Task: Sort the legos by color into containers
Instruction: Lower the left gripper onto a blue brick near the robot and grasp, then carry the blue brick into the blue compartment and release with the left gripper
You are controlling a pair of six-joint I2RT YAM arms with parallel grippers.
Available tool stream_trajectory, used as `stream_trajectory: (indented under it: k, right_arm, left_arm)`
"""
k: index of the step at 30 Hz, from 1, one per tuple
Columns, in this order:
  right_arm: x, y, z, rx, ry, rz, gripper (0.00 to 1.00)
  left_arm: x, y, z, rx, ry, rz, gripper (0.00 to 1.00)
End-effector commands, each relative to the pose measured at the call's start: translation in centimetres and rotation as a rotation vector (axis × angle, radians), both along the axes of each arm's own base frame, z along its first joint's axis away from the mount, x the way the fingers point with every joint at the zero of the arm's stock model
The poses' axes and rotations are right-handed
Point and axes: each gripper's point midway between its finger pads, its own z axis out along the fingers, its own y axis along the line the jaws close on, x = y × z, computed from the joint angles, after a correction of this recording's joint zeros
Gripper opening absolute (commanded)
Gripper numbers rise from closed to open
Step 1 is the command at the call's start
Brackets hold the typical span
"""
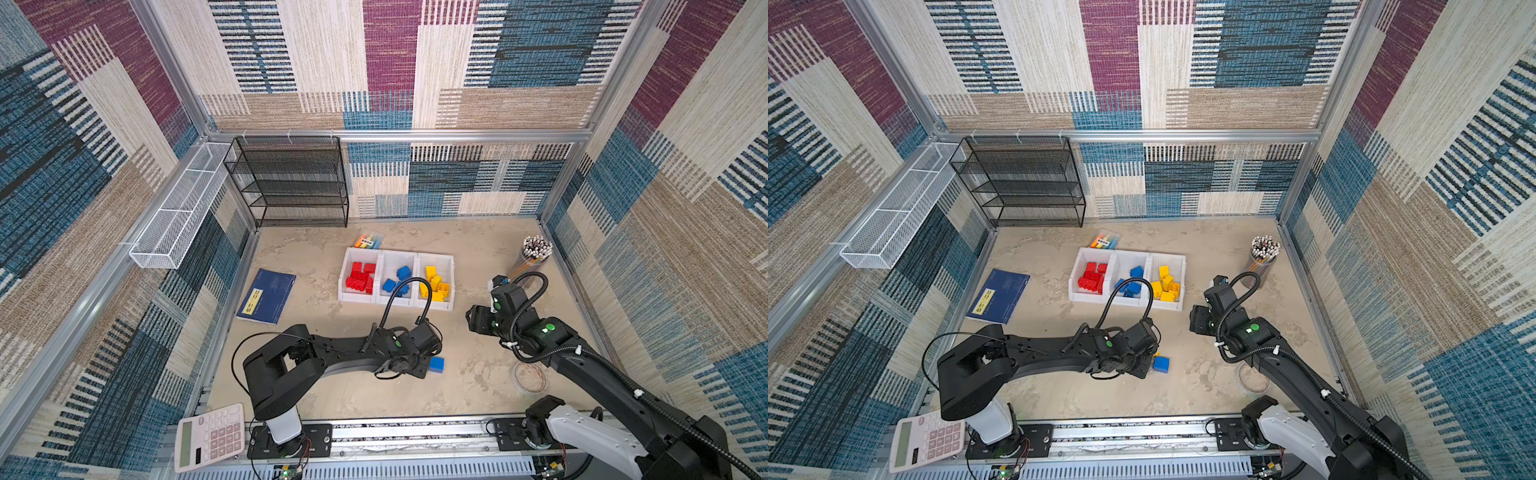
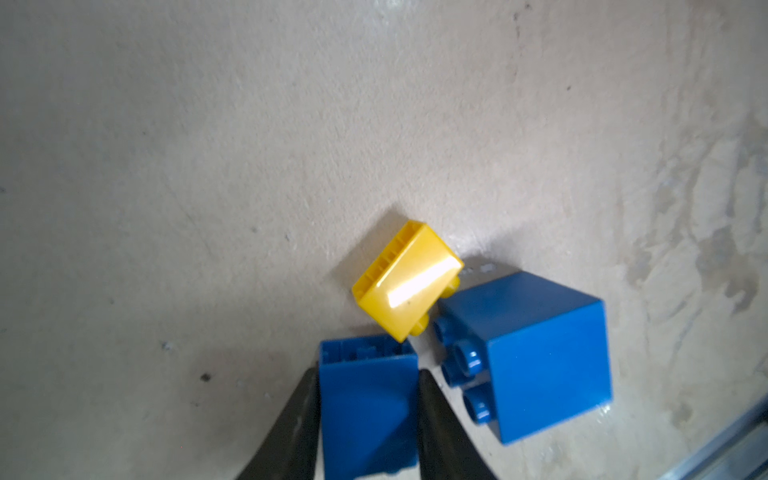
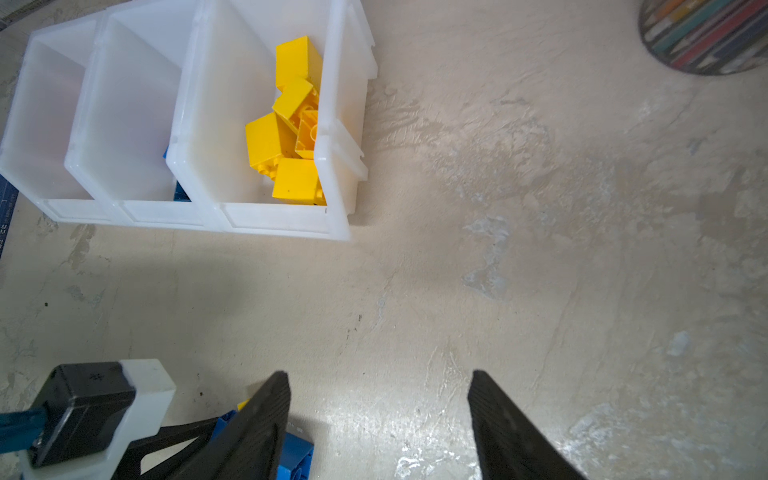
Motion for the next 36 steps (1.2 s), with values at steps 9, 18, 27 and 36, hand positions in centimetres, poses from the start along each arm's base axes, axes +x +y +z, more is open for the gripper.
stream_trajectory:
  k: [9, 18, 27, 36]
  right_arm:
    - [0.2, -0.1, 1.2, 0.015, -0.04, -0.012, 0.7]
    - [0.4, 0.1, 1.6, 0.024, -0.047, -0.005, 0.69]
    - [-0.1, 0.2, 1.1, 0.033, -0.023, -0.005, 0.69]
    - [-0.4, 0.2, 0.5, 0.032, -0.004, -0.002, 0.7]
  left_arm:
    - [3.6, 3.7, 5.5, 0.056, -0.103, 0.001, 0.37]
    - [15.1, 5.9, 11.6, -0.021, -0.221, 0.086, 0.37]
    - [23.6, 5.9, 9.5, 0.011, -0.175, 0.117, 0.37]
    - [26.8, 5.2, 9.0, 0.017, -0.19, 0.12, 0.54]
